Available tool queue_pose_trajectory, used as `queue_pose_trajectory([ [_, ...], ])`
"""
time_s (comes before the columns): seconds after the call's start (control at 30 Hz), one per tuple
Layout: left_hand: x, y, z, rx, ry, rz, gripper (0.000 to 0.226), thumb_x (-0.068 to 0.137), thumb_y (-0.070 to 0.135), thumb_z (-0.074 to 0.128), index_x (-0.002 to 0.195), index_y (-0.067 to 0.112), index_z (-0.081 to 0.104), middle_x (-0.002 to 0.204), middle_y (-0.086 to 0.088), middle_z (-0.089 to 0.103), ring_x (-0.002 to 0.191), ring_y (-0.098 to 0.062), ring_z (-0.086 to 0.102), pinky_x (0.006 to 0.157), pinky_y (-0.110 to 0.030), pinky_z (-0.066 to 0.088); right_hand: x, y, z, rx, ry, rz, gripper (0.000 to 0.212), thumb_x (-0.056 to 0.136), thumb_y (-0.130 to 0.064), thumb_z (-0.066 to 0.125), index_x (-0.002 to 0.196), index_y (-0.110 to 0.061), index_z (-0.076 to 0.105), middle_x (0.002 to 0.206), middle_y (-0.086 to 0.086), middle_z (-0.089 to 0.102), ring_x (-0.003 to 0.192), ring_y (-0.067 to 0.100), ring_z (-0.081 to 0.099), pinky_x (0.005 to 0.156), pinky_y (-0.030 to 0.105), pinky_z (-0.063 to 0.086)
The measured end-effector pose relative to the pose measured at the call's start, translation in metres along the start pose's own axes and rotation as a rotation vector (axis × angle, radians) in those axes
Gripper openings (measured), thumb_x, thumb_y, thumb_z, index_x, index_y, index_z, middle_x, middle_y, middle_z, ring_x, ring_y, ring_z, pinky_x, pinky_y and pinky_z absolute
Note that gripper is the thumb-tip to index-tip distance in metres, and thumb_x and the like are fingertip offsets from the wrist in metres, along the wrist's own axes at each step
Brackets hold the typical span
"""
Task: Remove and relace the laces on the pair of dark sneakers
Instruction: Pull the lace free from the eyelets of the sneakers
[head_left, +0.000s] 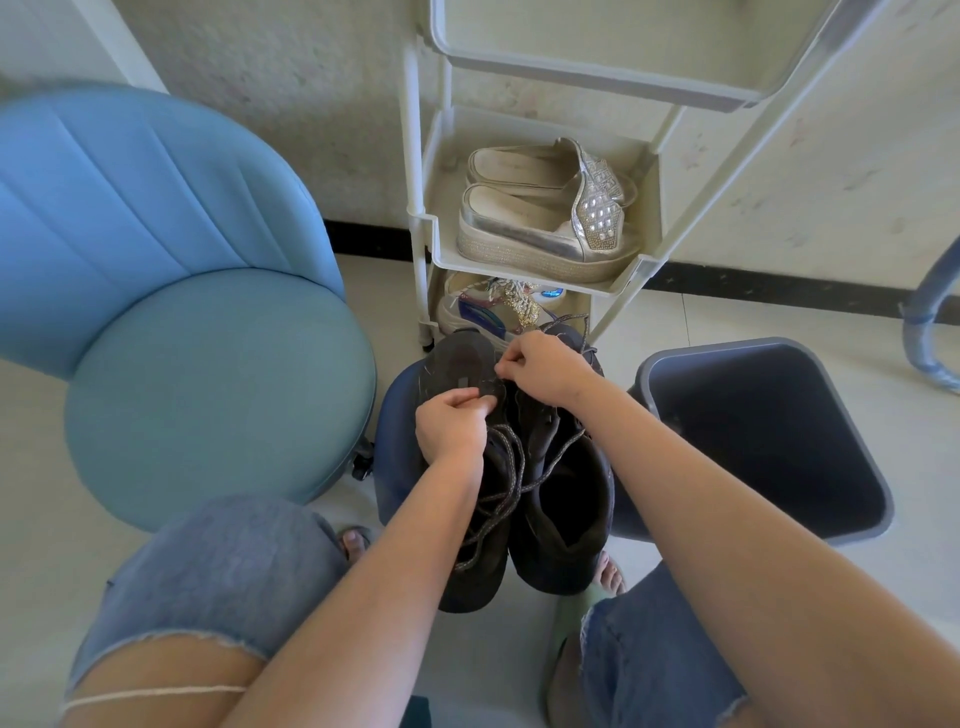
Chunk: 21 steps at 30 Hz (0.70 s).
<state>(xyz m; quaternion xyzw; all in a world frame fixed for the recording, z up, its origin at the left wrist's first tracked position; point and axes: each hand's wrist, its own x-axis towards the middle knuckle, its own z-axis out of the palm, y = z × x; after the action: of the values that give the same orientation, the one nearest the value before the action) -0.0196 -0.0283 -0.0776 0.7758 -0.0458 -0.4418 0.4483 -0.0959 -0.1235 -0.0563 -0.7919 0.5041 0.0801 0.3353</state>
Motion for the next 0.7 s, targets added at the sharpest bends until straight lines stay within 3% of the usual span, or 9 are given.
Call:
queue_pose_trajectory([
  [0.3,0.0,0.0011,0.0002,0.016,0.003,-0.001,0.026,0.078,0.011,0.075,0.104,0.011,0.072,0.106,-0.007,0.07,0.087,-0.015,0.058,0.075,-0.025,0.043,0.0029,0.0011,0.0056,0.016,0.018,0.026,0.022,0.096,-0.023,0.053,0.095,-0.009,0.07,0.107,0.006,0.069,0.094,0.025,0.063,0.089,0.044,0.051],
  [0.37,0.0001,0.0012,0.0003,0.015,0.003,-0.004,0.026,0.078,0.011,0.075,0.103,0.011,0.072,0.105,-0.007,0.07,0.087,-0.015,0.059,0.075,-0.025,0.044,0.0024,0.0005,0.0048,0.039,0.026,0.02,0.023,0.095,-0.022,0.055,0.094,-0.006,0.07,0.1,-0.001,0.069,0.092,0.023,0.063,0.089,0.043,0.051],
  [0.47,-0.0007,0.0018,0.0,0.024,-0.003,-0.001,0.024,0.078,0.012,0.075,0.102,0.011,0.073,0.102,-0.005,0.07,0.085,-0.015,0.059,0.074,-0.025,0.043,-0.0009,-0.0044,0.0034,0.048,0.052,-0.02,0.022,0.094,-0.02,0.056,0.092,-0.006,0.073,0.073,-0.014,0.056,0.082,0.016,0.057,0.083,0.038,0.052],
  [0.6,-0.0015,0.0018,-0.0012,0.019,-0.009,-0.007,0.025,0.078,0.012,0.075,0.103,0.011,0.072,0.1,-0.005,0.069,0.087,-0.016,0.06,0.076,-0.026,0.045,-0.0005,-0.0053,0.0045,0.054,0.091,-0.003,0.022,0.089,-0.019,0.058,0.084,-0.005,0.074,0.073,-0.009,0.059,0.076,0.019,0.06,0.077,0.04,0.055],
  [0.7,-0.0003,0.0016,-0.002,0.009,-0.011,-0.014,0.026,0.077,0.011,0.076,0.103,0.011,0.073,0.099,-0.006,0.069,0.086,-0.018,0.061,0.077,-0.026,0.046,0.0005,0.001,0.004,0.105,0.089,0.014,0.022,0.087,-0.019,0.06,0.083,-0.003,0.074,0.082,0.004,0.07,0.08,0.025,0.065,0.079,0.043,0.055],
])
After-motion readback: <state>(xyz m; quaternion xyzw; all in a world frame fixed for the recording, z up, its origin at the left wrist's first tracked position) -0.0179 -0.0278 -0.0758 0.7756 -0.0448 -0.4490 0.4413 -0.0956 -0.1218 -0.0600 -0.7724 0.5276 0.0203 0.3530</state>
